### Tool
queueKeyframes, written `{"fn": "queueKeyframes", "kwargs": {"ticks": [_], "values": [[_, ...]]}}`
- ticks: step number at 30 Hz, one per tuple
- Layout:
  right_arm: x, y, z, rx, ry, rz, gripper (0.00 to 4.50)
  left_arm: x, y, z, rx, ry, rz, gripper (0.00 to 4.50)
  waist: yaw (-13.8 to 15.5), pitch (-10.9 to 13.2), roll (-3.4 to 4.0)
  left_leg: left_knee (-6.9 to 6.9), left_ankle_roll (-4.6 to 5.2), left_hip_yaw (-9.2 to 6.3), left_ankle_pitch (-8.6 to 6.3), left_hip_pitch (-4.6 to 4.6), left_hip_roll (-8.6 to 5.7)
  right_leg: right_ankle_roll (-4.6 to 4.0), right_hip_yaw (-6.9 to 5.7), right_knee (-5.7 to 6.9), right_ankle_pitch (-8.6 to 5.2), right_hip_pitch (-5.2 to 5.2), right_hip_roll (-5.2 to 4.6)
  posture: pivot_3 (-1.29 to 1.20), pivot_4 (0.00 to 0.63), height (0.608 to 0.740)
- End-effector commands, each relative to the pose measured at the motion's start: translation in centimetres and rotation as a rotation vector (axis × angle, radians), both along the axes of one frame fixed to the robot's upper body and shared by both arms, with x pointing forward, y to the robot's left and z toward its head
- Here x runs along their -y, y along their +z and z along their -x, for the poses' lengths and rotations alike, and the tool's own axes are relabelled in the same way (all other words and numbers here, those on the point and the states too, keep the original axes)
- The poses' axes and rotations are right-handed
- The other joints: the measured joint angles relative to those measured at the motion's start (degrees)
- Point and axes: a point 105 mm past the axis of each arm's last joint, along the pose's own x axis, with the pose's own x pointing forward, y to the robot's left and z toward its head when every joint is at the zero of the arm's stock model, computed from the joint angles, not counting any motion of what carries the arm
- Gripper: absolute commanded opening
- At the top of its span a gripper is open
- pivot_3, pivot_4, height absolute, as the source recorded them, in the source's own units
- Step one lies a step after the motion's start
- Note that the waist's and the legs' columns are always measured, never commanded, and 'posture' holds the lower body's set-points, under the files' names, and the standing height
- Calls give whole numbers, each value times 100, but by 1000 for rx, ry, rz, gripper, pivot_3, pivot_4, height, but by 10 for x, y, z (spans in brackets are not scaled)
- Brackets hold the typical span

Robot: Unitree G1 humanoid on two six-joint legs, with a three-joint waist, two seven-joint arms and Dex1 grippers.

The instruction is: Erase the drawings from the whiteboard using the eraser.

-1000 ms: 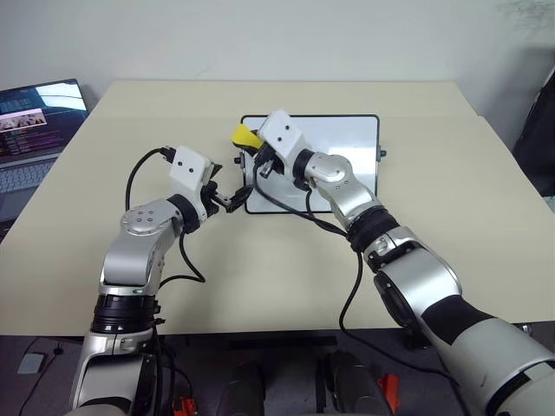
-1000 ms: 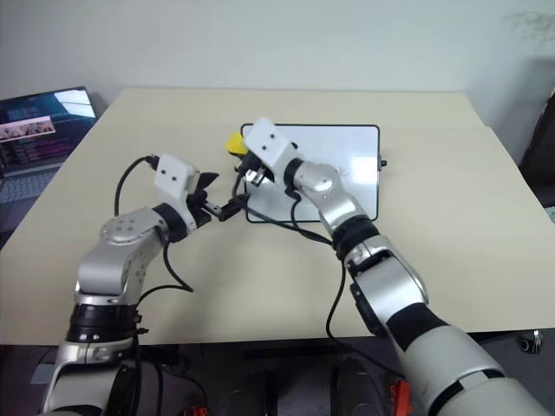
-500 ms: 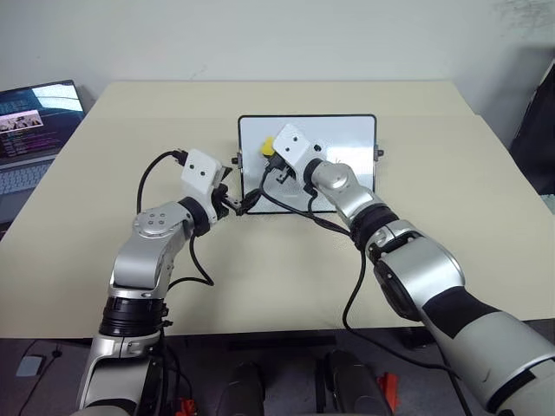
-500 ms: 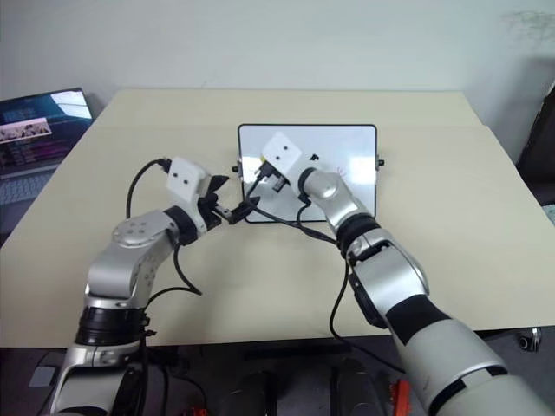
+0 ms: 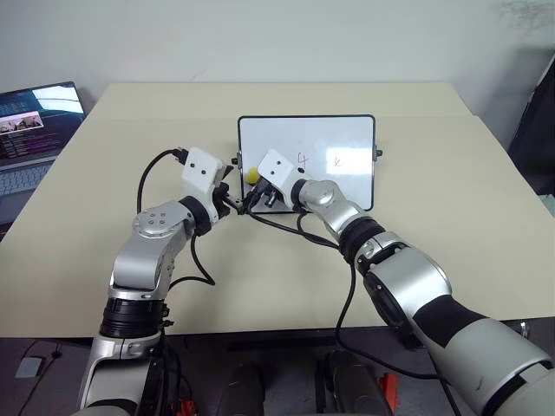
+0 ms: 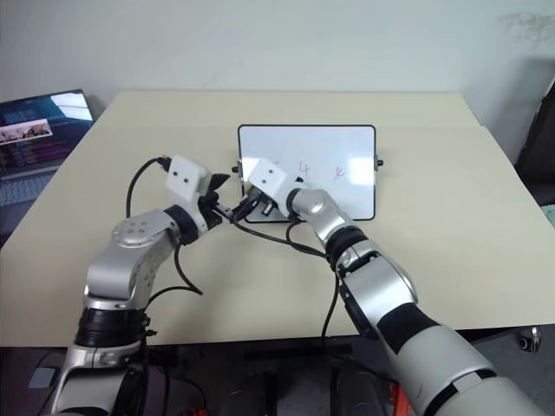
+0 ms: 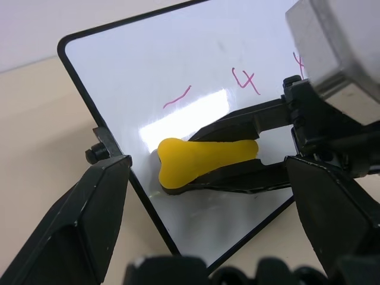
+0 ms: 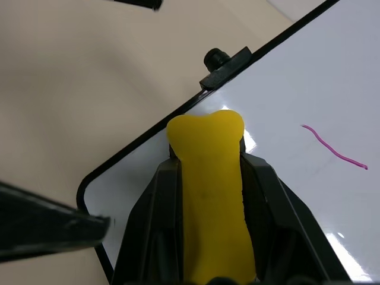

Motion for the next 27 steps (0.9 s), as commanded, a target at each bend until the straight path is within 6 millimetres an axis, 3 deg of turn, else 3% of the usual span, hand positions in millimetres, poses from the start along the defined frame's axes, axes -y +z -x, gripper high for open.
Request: {"fn": "queueKeyframes", "kwargs": {"ticks": [1, 5, 10, 15, 18, 22, 27], "values": [[31, 22, -21, 62, -170, -38, 994, 2, 14, 3, 52, -13, -3, 4500, 18, 0, 0, 2, 0, -1, 0, 0, 0, 10, -1, 0, -6, 1, 0, 0, 150, 740], [55, 36, -34, 112, -294, -61, 994, 6, 15, 2, 53, -26, -5, 4500, 81, -1, -2, 10, 0, -6, 2, 0, -2, 12, -3, 1, -6, 8, 0, 0, 150, 740], [57, 35, -34, 113, -304, -52, 994, 7, 14, 1, 53, -31, -7, 4500, 85, -2, -3, 9, 0, -7, 2, 5, -1, 12, -2, 0, -6, 12, 2, 0, 150, 740], [42, 22, -26, 72, -205, -15, 993, 8, 15, 0, 52, -38, -7, 4500, 80, -2, -3, 9, 0, -7, 2, 6, -2, 13, -1, 0, -6, 12, 2, 0, 150, 740], [17, -1, -8, 1, -47, 69, 993, 9, 14, 0, 47, -45, -11, 4500, 51, -2, -3, 9, 0, -7, 2, 7, -1, 13, -1, 1, -6, 12, 3, 0, 150, 740], [6, -20, 4, -51, 40, 132, 992, 10, 10, 2, 30, -58, -23, 4500, -49, -2, -3, 7, 0, -7, 2, 11, -1, 13, 0, 3, -6, 12, 4, 0, 150, 740], [12, -10, -4, -15, -21, 102, 986, 9, 8, 4, 26, -58, -28, 4500, -48, -2, -3, 9, 0, -7, 2, 15, -1, 14, 1, 6, -6, 17, 4, 0, 150, 740]]}}
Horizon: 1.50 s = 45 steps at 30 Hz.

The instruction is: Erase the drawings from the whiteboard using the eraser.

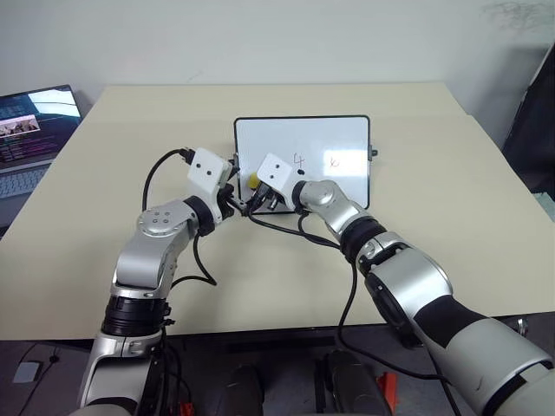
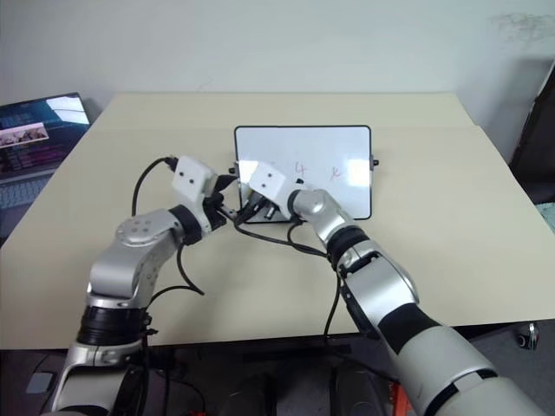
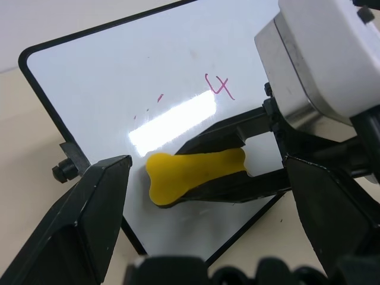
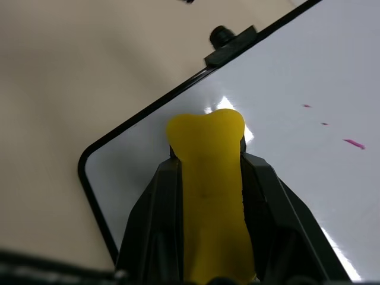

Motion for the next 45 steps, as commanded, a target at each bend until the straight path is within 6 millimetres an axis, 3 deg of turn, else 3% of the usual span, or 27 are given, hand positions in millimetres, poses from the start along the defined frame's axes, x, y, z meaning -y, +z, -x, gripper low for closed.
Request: {"fn": "queueKeyframes", "kwargs": {"ticks": [1, 11, 18, 24, 28, 38, 45], "values": [[16, 3, -11, 18, -94, -5, 986, 2, 9, 3, 35, -14, -10, 4500, 0, 0, 0, 0, 0, 0, 0, 0, 0, 0, 0, 0, 0, 0, 0, 0, 150, 740], [54, 44, -37, 159, -356, -136, 986, -2, 14, -2, 66, 21, 0, 4500, 111, 0, -1, 1, 1, -4, 1, -4, -1, -1, -1, -5, 0, 2, 0, 0, 150, 740], [53, 30, -35, 125, -346, -93, 986, -1, 13, 0, 60, 9, 2, 4500, 108, 0, -1, -1, 1, -4, 1, -4, -1, -1, -1, -8, -1, 2, 0, 0, 150, 740], [25, -6, -14, -15, -148, 18, 985, -1, 13, 0, 56, 7, 0, 4500, 58, -2, -2, -1, 1, -4, 1, -1, 0, -1, -1, -6, -1, 3, 1, 0, 150, 740], [20, -17, -8, -56, -101, 48, 985, -1, 12, 1, 55, 7, 0, 4500, -10, -2, -2, -2, 1, -3, 1, 6, 0, 0, 2, -2, -1, 4, 2, 0, 150, 740], [53, 31, -36, 114, -347, -96, 985, -2, 13, 0, 54, 11, -5, 4500, 52, -2, -2, 1, 10, -6, 7, 7, -1, -8, 3, -2, -4, 11, 3, 0, 150, 740], [65, 23, -38, 94, -389, -72, 985, -3, 14, 0, 58, 10, -3, 4500, 94, -3, -4, 0, 11, -6, 8, 1, -4, -7, 6, -9, -3, 10, 3, 0, 150, 740]]}}
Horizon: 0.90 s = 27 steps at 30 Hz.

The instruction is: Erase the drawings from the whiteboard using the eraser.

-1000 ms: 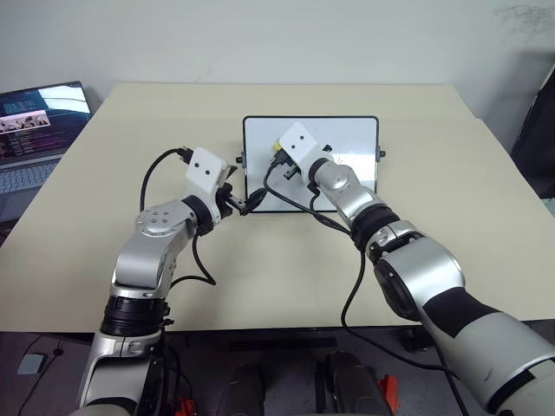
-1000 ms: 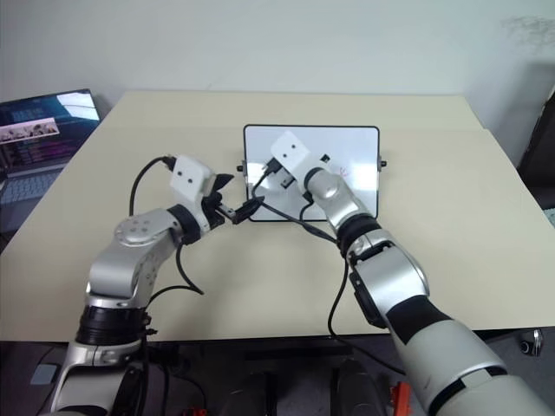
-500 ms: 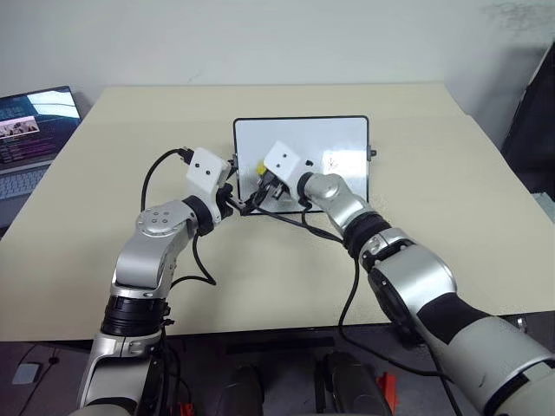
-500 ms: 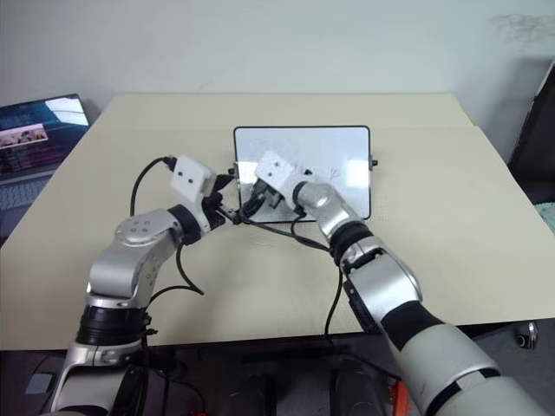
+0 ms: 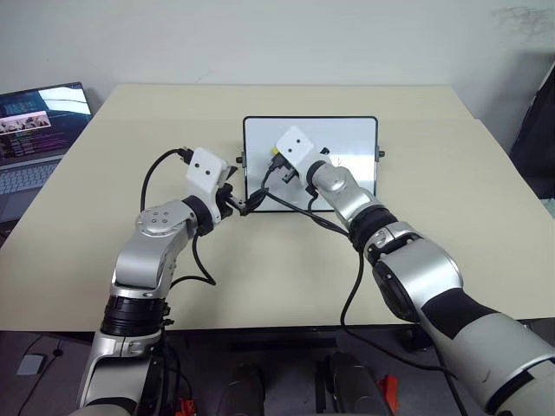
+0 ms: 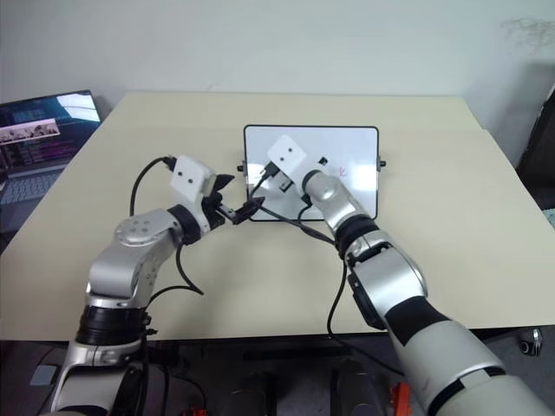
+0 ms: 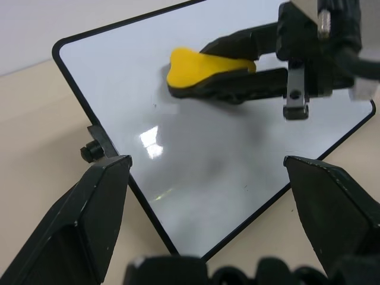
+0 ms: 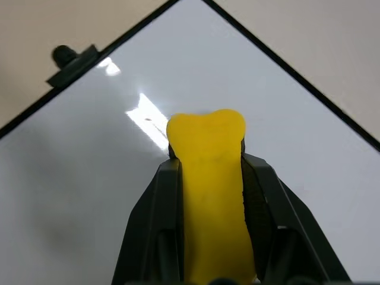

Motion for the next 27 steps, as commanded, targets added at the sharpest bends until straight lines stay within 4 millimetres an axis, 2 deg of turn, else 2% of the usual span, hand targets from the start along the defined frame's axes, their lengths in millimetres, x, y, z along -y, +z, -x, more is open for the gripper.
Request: {"fn": "queueKeyframes", "kwargs": {"ticks": [1, 13, 17, 21, 25, 27], "values": [[25, -16, -7, -64, -94, 16, 985, -1, 14, 1, 54, -4, -2, 4500, 0, 0, 0, 0, 0, 0, 0, 0, 0, 1, 0, 0, 0, 0, 0, 0, 150, 740], [45, -6, -14, -30, -170, 2, 985, -2, 14, 0, 55, -2, -10, 4500, 62, -1, -2, 1, 0, 0, 0, -1, 0, -3, 0, 0, -2, 0, 0, 0, 150, 740], [45, -4, -14, -24, -173, -3, 985, -2, 14, 0, 55, -3, -10, 4500, 63, -2, -2, 1, 0, -1, 0, -1, -1, -7, 1, -2, -4, 0, 0, 0, 150, 740], [33, -4, -11, -31, -132, -8, 985, -2, 14, 0, 54, -2, -11, 4500, 63, -2, -3, 1, 0, -1, 0, -1, -1, -6, 0, -2, -3, 0, 0, 0, 150, 740], [4, -3, -2, -25, -38, -4, 985, -2, 13, 1, 52, -2, -13, 4500, 34, -2, -2, 1, 0, -1, 0, 0, 0, -5, 1, -1, -3, 0, 1, 0, 150, 740], [-4, -3, 1, -24, -14, -1, 985, -2, 13, 1, 51, -2, -14, 4500, -18, -1, -2, 1, 0, 0, 0, 1, 0, -3, 2, -1, -2, 0, 1, 0, 150, 740]]}}
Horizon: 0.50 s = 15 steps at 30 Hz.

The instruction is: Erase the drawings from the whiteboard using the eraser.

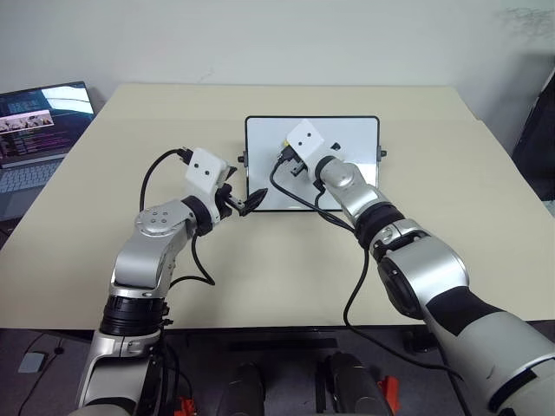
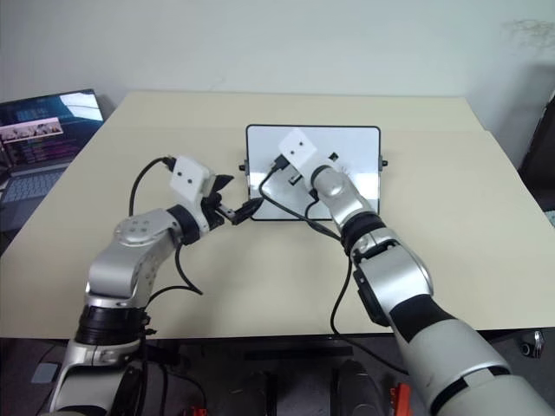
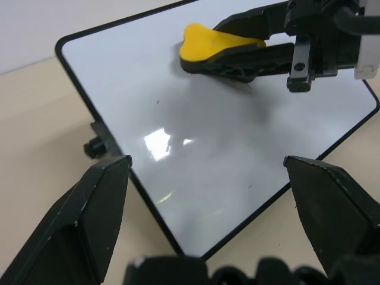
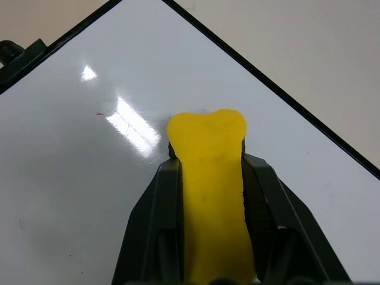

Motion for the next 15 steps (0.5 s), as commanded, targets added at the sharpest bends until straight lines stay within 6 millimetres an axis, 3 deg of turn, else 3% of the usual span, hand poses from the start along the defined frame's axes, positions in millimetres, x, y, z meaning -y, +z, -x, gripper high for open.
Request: {"fn": "queueKeyframes", "kwargs": {"ticks": [1, 4, 15], "values": [[-19, -7, 7, -34, 46, 20, 985, 0, 13, 1, 54, -6, -11, 4500, -67, 0, 0, -1, 0, 0, 0, 0, 0, 2, 1, 0, 1, -1, 0, 0, 150, 740], [-45, -10, 18, -36, 108, 21, 985, 0, 13, 2, 56, -3, -21, 4500, -142, 1, 1, -6, 0, 0, 0, 0, 1, 5, 1, 2, 3, -5, 2, 0, 150, 740], [-82, -14, 37, -59, 217, 29, 984, -5, 13, 5, 59, 16, -20, 4500, -166, 1, 2, -26, 0, -1, -1, -10, 4, 5, 1, -4, 3, -24, 6, 0, 150, 740]]}}
